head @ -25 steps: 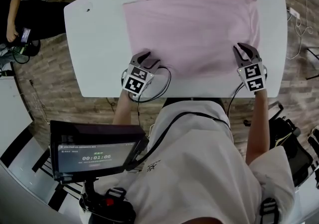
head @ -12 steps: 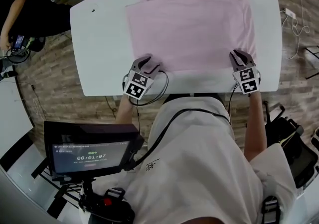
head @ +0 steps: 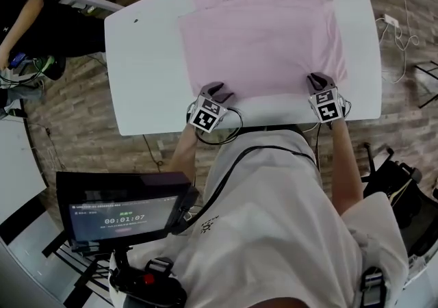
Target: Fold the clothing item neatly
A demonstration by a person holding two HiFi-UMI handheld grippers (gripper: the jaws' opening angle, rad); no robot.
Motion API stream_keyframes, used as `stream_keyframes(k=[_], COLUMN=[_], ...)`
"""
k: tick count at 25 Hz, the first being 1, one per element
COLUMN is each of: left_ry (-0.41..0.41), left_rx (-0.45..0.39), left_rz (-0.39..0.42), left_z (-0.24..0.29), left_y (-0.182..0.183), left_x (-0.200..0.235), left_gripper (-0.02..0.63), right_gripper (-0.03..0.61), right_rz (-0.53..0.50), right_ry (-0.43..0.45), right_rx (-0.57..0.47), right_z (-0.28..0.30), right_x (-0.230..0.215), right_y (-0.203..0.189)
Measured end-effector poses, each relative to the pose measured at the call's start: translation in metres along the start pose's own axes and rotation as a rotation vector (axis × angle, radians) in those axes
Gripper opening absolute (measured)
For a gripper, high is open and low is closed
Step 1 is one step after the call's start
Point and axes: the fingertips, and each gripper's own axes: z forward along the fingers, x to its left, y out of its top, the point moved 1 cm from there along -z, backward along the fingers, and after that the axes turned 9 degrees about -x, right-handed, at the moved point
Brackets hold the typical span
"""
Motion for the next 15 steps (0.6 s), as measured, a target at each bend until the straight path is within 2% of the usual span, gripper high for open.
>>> stream_keyframes(k=[4,7,10,15], left_ry=[-0.038,-0.054,-0.047,-0.037], left_rx=[-0.005,0.005,-0.001,-0.004], left_rz=[-0.009,0.024,0.071,0.055], left_z=[-0.009,-0.009,-0.008,-0.007], left_y=[-0.011,-0.023,-0.033,-0.040], left_x=[-0.010,-0.024,-0.032,-0.031], left_gripper=[0.172,0.172,0.173,0.173], right_gripper=[0.051,0.051,0.051,0.051], right_rz=[0.039,0.047,0.060,0.074], right_ry=[-0.011,-0.013,-0.016,-0.008], right_rx=[0.014,0.027,0.039,0.041], right_z=[-0.011,-0.018,-0.025,-0.023], right_x=[0.012,0.014,0.019,0.026], right_y=[-0.014,-0.030,-0.041,-0.046])
